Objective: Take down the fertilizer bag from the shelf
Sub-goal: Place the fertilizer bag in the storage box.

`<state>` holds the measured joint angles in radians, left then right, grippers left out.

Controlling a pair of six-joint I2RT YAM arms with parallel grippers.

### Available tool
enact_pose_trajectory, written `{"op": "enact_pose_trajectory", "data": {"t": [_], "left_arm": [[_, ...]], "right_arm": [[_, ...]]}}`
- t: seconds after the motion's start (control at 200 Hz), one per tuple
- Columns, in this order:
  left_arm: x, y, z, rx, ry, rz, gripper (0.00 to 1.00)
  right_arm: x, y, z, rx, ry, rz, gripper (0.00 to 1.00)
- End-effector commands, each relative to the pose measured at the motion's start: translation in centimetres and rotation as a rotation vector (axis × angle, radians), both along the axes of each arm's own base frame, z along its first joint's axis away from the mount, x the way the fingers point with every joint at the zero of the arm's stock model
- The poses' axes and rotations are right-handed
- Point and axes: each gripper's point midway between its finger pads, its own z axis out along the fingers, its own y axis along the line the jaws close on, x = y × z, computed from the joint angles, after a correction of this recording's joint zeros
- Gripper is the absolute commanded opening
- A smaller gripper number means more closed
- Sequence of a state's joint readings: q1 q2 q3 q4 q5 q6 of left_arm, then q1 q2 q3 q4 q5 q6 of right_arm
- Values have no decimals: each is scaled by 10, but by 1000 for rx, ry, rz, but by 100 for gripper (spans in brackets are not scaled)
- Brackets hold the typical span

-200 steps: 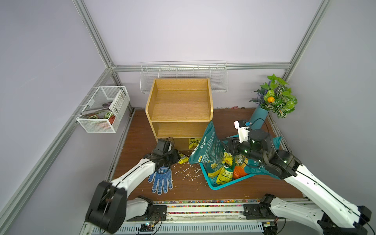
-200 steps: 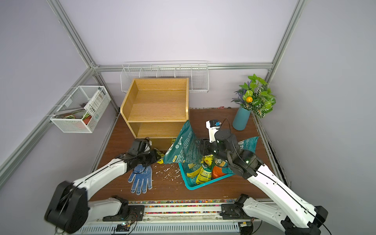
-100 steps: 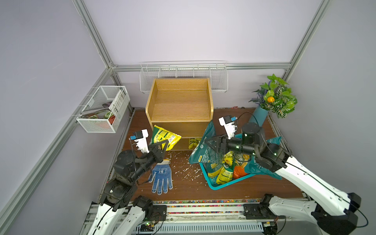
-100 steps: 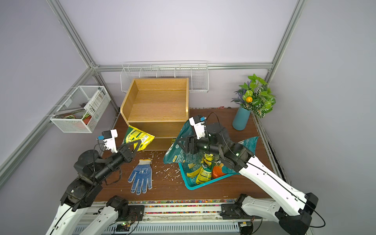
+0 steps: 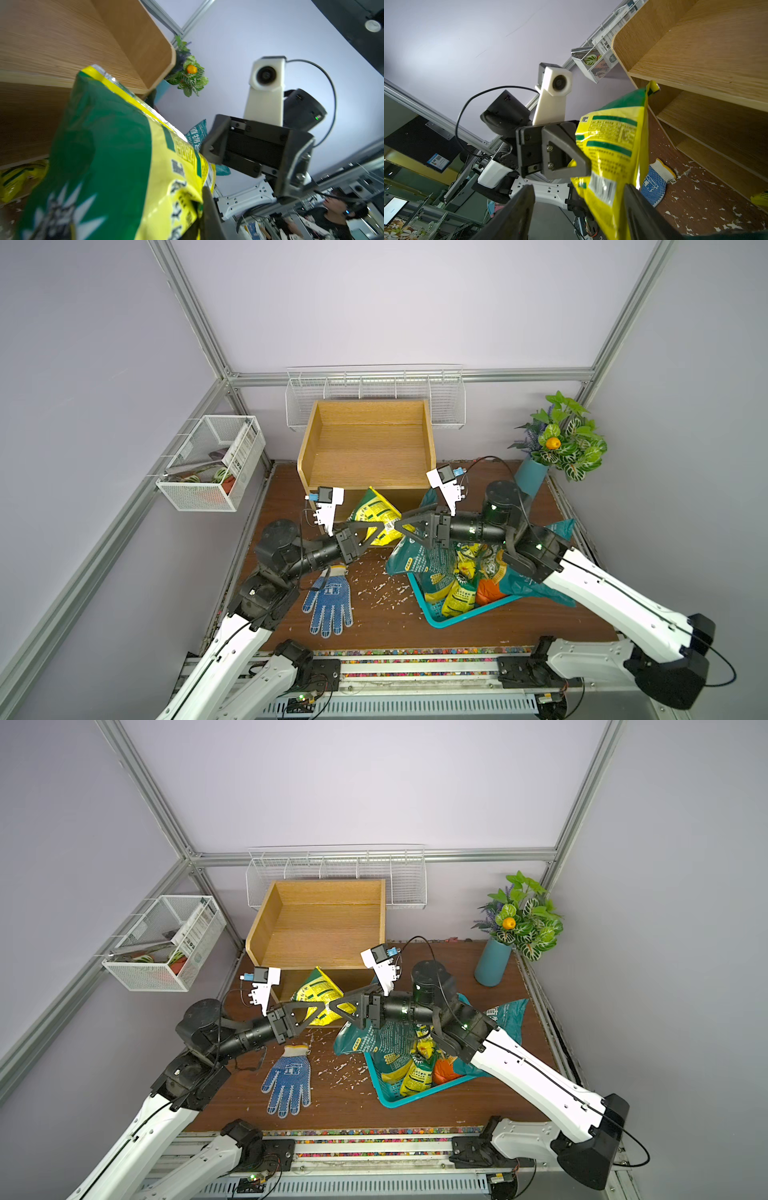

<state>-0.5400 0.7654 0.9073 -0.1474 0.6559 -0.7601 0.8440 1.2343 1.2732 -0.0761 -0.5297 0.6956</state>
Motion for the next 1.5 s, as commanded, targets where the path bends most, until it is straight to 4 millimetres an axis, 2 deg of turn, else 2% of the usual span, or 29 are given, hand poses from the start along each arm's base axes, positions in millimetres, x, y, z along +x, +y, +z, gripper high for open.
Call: {"op": "enact_pose_trajectory", "data": {"t": [0.0,0.105,0.22,0.325,0.4,0.515,0.7,0.795,0.9,0.98,1.0,1.02,1.11,1.12,1.19,1.28,1.3,1.365,1.43,1.495], "left_arm": [[-20,-7,46,-101,-133,-109,0],[-21,-8,47,-111,-138,-124,0],[-23,-7,51,-117,-164,-118,0],[-28,-6,60,-139,-194,-141,0],[-30,-6,66,-150,-208,-142,0],[-27,-6,69,-179,-216,-139,0],[-18,-14,62,-196,-191,-142,0],[-14,-18,56,-182,-181,-134,0],[-11,-20,48,-159,-167,-119,0],[-10,-20,46,-155,-160,-112,0],[-10,-20,45,-155,-158,-109,7],[-9,-20,44,-153,-155,-104,19],[-3,-15,39,-140,-135,-50,93],[-2,-15,39,-138,-134,-42,98],[4,-8,35,-122,-147,24,100],[18,4,24,-88,-149,144,100],[15,11,27,-93,-165,172,100],[23,18,16,-49,-145,236,100],[27,17,6,-8,-120,247,100],[30,14,-1,13,-92,238,100]], "right_arm": [[-2,4,8,36,-11,25,71],[-2,0,7,18,-24,9,70],[4,-17,8,0,-51,-62,71],[19,-35,-7,-46,-19,-150,72],[21,-42,-13,-40,1,-167,72],[13,-32,-9,23,34,-93,72],[-5,-15,15,148,40,27,68],[-7,-9,17,193,80,70,55],[-7,-6,16,214,102,86,25],[-4,-12,13,183,83,37,4],[-2,-15,11,167,74,17,0],[-1,-18,9,147,67,-4,0],[4,-39,2,41,14,-114,0],[5,-42,1,25,10,-132,0],[15,-73,-16,-140,-22,-284,0],[28,-128,-43,-391,-19,-523,0],[29,-141,-48,-445,-17,-568,0],[29,-176,-68,-604,-8,-679,0],[25,-197,-86,-711,9,-727,0],[23,-203,-104,-776,33,-728,0]]}}
